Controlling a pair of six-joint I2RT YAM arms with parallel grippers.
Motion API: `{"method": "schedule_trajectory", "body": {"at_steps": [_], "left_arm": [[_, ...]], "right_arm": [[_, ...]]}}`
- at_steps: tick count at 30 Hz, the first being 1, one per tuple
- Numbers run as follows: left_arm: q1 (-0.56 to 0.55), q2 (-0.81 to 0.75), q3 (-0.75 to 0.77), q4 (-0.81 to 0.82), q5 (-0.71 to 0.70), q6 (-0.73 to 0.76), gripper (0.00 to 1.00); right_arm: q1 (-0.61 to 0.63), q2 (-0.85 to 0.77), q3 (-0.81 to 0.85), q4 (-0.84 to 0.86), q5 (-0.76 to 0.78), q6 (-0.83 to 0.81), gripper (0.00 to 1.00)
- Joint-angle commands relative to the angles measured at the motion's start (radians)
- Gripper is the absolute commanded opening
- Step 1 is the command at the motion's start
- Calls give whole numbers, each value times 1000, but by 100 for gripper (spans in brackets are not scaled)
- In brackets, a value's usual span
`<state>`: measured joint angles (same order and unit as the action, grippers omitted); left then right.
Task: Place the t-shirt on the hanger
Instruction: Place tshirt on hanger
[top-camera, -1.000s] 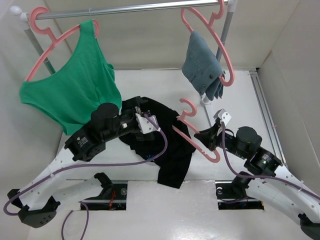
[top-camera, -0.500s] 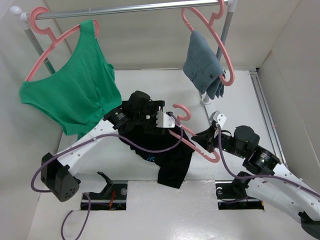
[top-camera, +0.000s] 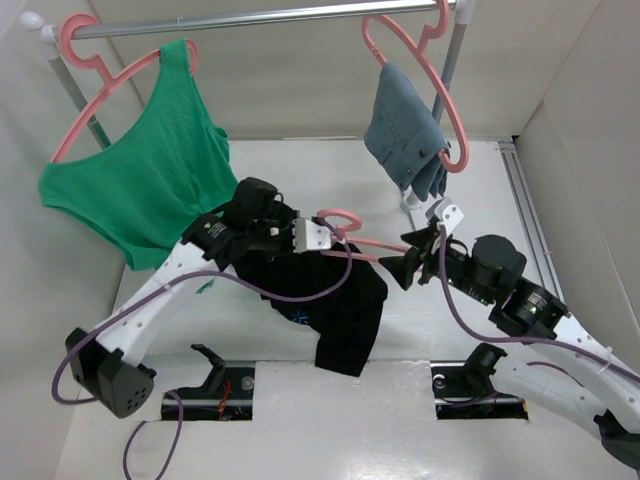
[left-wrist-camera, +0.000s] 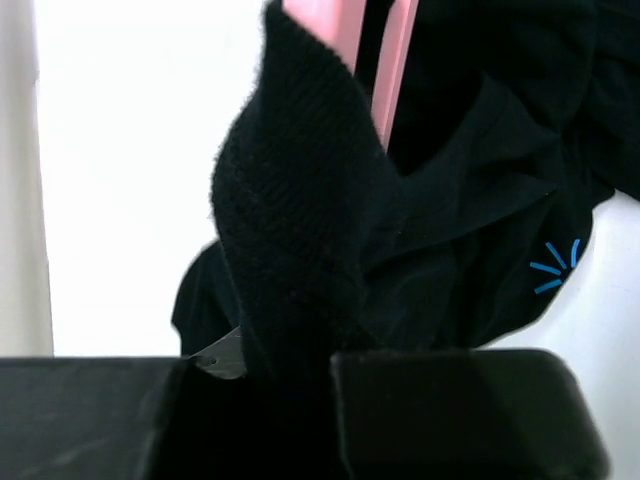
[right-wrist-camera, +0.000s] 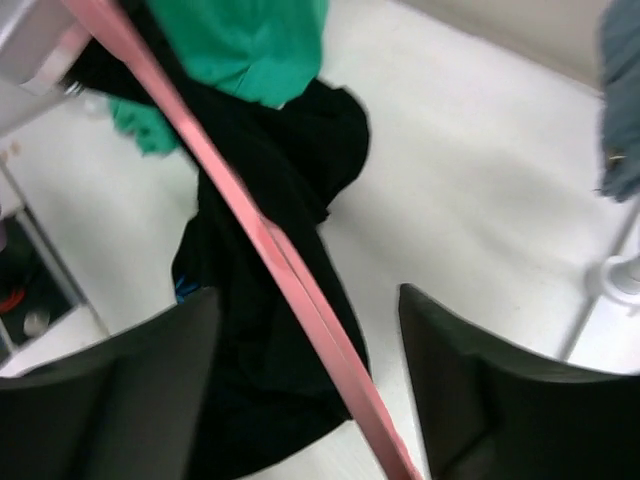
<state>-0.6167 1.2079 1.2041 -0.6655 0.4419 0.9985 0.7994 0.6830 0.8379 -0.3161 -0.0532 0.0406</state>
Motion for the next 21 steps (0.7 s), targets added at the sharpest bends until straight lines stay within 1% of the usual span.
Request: {"method": "schedule_trajectory", "body": {"at_steps": [1, 5, 9, 11, 13, 14, 16, 17, 18, 19, 21], "left_arm": [[51, -123, -49, 63, 29, -118, 0], [64, -198, -112, 96, 15, -201, 0], [83, -231, -136, 107, -23, -299, 0], [93, -258, -159, 132, -43, -361, 0], [94, -268, -172, 132, -63, -388, 0], [94, -268, -182, 132, -63, -402, 0], [94, -278, -192, 122, -63, -402, 0], [94, -290, -201, 107, -74, -402, 0], [94, -301, -219, 107, -86, -402, 0], [94, -312, -231, 107, -98, -402, 0], [94, -333, -262, 118, -141, -420, 0]], "right_arm": [[3, -31, 61, -58, 131, 71, 80], [12, -85, 23, -83, 179, 195, 81], [12, -96, -3, -188, 219, 280, 81], [12, -96, -16, -201, 219, 301, 80], [12, -96, -16, -212, 228, 321, 80], [12, -96, -16, -222, 261, 321, 78], [21, -96, 50, -262, 311, 296, 78], [21, -96, 79, -279, 373, 277, 80], [21, -86, 113, -296, 404, 257, 82], [21, -65, 183, -322, 429, 213, 83], [21, -34, 243, -331, 446, 165, 85]]}}
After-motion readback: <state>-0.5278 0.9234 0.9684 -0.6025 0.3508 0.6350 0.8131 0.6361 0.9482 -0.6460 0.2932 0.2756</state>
